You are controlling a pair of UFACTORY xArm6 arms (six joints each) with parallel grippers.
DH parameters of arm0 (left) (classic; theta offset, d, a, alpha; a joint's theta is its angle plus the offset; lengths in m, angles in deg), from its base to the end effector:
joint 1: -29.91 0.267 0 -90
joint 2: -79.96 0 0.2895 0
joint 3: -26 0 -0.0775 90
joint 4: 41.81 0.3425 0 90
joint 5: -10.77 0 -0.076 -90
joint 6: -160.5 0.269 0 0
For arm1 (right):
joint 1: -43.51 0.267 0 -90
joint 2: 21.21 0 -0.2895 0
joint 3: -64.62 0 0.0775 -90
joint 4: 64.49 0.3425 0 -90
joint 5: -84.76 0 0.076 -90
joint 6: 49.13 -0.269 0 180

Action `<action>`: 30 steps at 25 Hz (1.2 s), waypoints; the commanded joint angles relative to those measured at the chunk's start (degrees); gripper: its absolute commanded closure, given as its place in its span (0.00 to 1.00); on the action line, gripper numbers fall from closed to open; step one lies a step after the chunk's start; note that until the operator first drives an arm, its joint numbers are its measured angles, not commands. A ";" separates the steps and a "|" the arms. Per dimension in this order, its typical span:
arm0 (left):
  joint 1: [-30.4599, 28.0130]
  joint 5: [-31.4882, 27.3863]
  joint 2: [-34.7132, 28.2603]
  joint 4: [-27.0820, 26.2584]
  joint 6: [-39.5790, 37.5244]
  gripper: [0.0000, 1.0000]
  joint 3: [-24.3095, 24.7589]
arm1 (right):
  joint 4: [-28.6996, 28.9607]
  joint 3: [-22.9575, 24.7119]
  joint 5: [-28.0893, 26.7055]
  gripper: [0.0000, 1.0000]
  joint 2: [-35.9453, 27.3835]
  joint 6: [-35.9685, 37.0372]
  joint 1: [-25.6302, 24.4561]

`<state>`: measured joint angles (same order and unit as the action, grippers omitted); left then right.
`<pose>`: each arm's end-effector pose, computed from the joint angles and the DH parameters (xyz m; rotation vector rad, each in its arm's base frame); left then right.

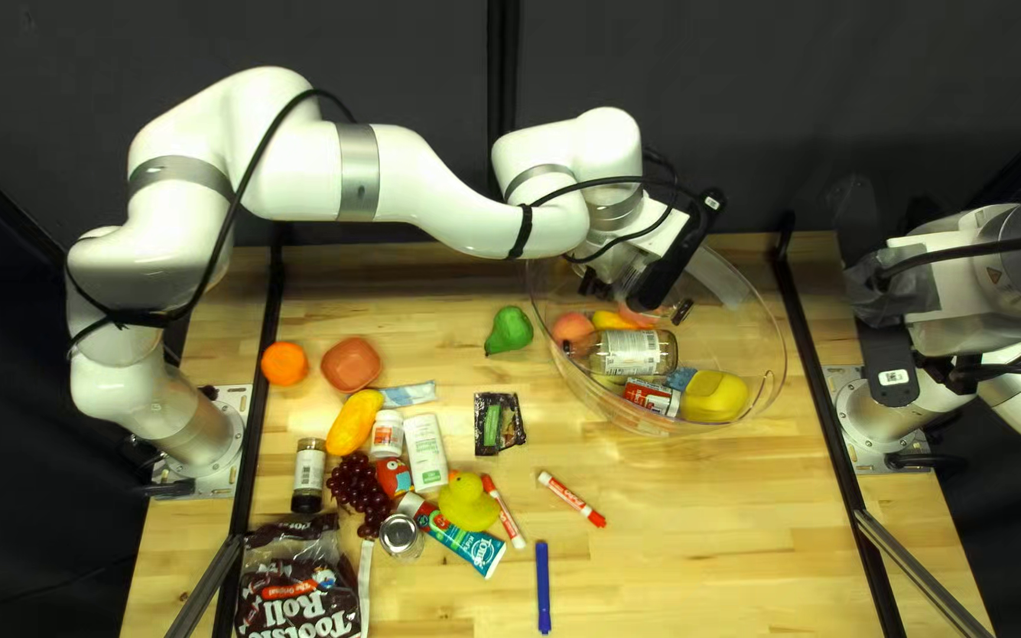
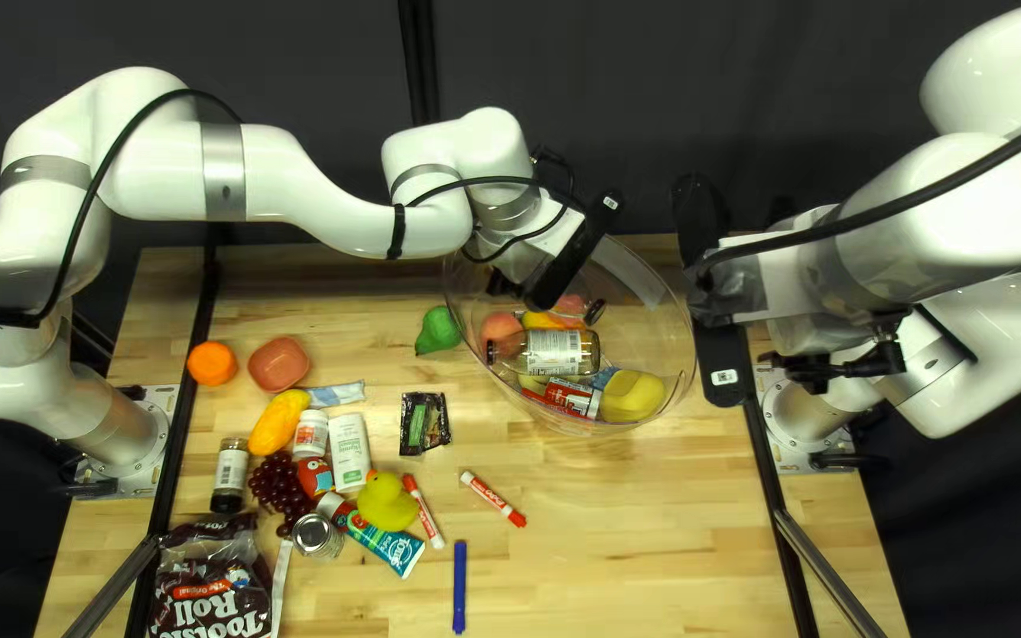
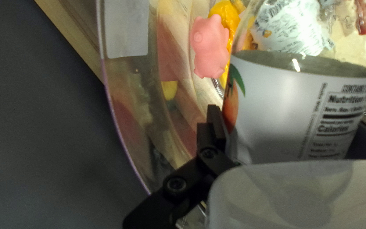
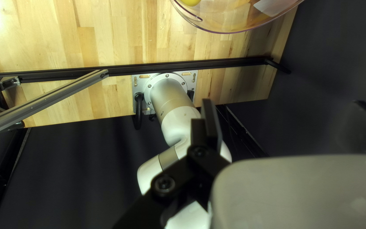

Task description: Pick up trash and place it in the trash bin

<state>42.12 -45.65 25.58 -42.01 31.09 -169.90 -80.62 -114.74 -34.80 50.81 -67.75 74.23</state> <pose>0.6407 0.1380 0.2168 -2.8360 0.9846 -0.3139 0.2351 0.0520 0.4496 2.8124 0.1378 -0.1201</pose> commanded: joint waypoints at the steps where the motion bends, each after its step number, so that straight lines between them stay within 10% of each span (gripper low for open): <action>1: -0.93 -1.38 -3.18 0.16 -0.14 0.00 1.74 | 0.00 0.00 0.00 0.00 0.00 0.00 0.00; 8: -4.99 -7.68 -13.07 0.20 2.23 0.00 7.53 | 0.00 0.00 0.00 0.00 0.00 0.00 0.00; 15: -13.81 -11.61 -26.74 1.14 9.02 0.00 23.28 | 0.00 0.00 0.00 0.00 0.00 0.00 0.00; 21: -14.22 -1.65 -32.70 1.02 23.19 0.00 42.48 | 0.00 0.00 0.00 0.00 0.00 0.00 0.00; 30: -7.22 10.92 -34.35 0.07 24.25 0.00 54.71 | 0.00 0.00 0.00 0.00 0.00 0.00 0.00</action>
<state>33.33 -37.81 -7.33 -42.13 57.17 -118.30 -80.62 -114.74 -34.80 50.81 -67.75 74.23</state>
